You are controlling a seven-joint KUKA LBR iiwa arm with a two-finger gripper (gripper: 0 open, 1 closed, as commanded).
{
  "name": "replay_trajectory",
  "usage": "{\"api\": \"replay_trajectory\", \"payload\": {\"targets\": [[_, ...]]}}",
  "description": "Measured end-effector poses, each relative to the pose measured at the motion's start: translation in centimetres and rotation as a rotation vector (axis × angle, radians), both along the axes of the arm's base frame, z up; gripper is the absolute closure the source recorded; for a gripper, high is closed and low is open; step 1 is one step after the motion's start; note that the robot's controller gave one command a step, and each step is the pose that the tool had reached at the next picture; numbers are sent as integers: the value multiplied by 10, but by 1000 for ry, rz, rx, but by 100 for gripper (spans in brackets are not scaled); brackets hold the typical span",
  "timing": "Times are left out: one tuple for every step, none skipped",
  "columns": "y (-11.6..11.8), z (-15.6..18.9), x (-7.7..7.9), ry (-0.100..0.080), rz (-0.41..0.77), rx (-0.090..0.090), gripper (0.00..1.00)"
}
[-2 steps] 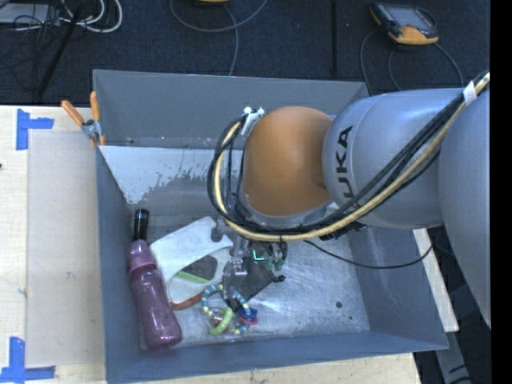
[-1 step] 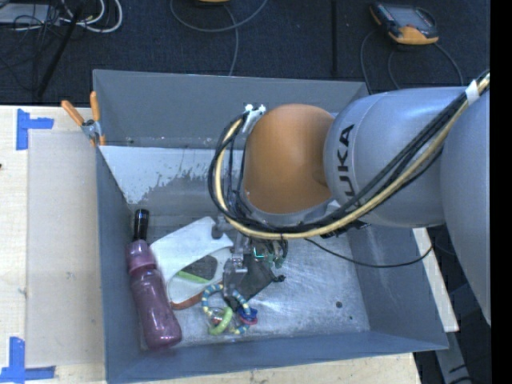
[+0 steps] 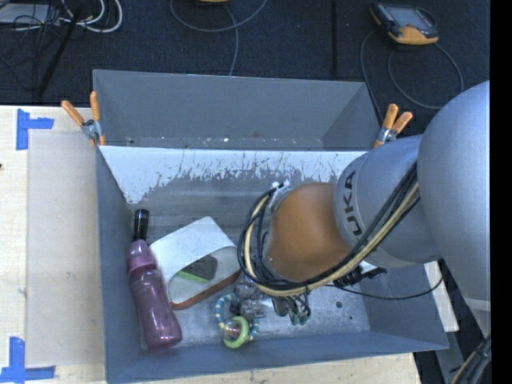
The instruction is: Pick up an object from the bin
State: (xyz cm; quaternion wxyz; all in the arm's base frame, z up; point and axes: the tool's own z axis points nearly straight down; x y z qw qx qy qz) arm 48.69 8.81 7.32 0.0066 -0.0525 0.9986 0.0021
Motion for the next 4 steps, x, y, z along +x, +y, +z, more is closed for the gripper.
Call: {"api": "replay_trajectory", "payload": {"targets": [[0, 0, 0, 0, -1, 0, 100], [18, 110, 15, 14, 14, -5, 100], [18, 110, 15, 14, 14, -5, 100], [36, 127, 19, 16, 18, -6, 100]]}}
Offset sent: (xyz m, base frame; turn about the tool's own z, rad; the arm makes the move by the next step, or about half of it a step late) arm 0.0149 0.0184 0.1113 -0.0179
